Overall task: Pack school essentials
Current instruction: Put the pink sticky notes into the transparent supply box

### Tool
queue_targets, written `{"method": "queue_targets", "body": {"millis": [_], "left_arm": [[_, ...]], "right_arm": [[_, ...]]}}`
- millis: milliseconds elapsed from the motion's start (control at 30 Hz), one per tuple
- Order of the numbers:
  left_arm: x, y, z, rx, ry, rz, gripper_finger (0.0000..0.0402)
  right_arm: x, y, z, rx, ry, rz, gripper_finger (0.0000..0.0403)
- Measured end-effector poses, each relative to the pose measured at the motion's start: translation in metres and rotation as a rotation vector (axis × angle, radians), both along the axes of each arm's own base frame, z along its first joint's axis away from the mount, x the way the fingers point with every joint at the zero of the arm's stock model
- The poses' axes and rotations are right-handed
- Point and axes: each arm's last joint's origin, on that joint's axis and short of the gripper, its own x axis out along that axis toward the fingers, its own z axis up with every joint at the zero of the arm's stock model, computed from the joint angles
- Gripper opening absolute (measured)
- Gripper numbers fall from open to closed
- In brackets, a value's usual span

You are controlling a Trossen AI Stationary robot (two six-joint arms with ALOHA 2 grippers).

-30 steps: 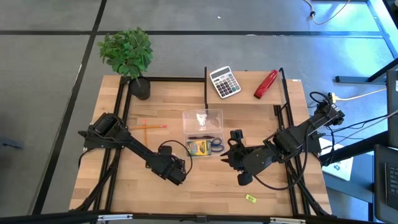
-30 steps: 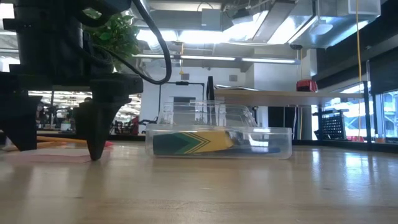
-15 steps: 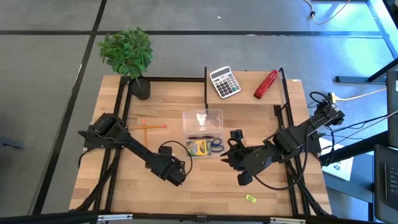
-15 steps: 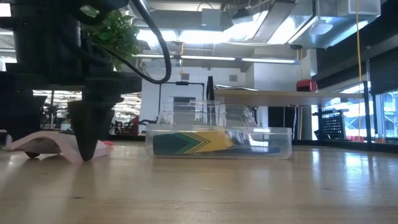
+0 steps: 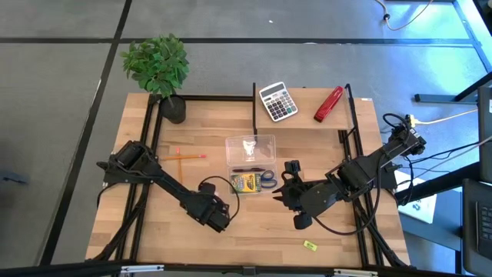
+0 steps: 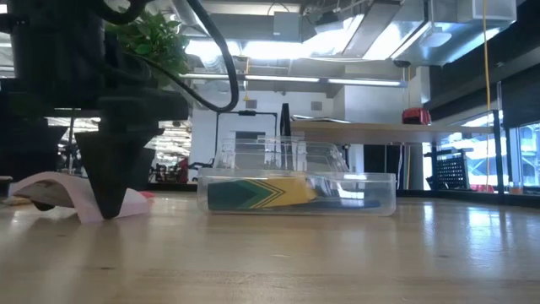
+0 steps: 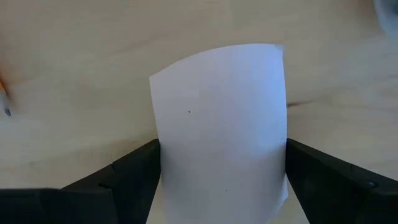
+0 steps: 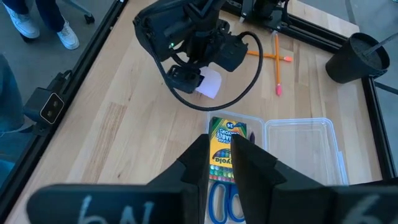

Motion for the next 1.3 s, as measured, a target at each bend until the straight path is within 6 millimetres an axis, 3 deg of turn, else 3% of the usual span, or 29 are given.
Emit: {"method": "queue_targets", "body": {"millis": [300,633,967,1300], "left_arm": [[-0.005,-0.005,0.004,0.031,-0.017,-0.037,0.0316],[-0.011,-0.004,0.029,0.047,-0.065,-0.139,0.0316],[-0.002,0.018,0.049,0.071,-0.080,-0.324,0.0316],[0.023,0.051,0.060,0.132,-0.111,-0.621,0.0316]], "right_arm": [[0.000,0.000,0.000,0.001,0.000,-0.001,0.0069],[0.000,0.000,0.000,0.001,0.000,-0.001,0.0069],[0.000,0.000,0.000,0.000,0.000,0.000,0.0069],[0.000,0.000,0.000,0.000,0.000,0.000,0.0069]]}}
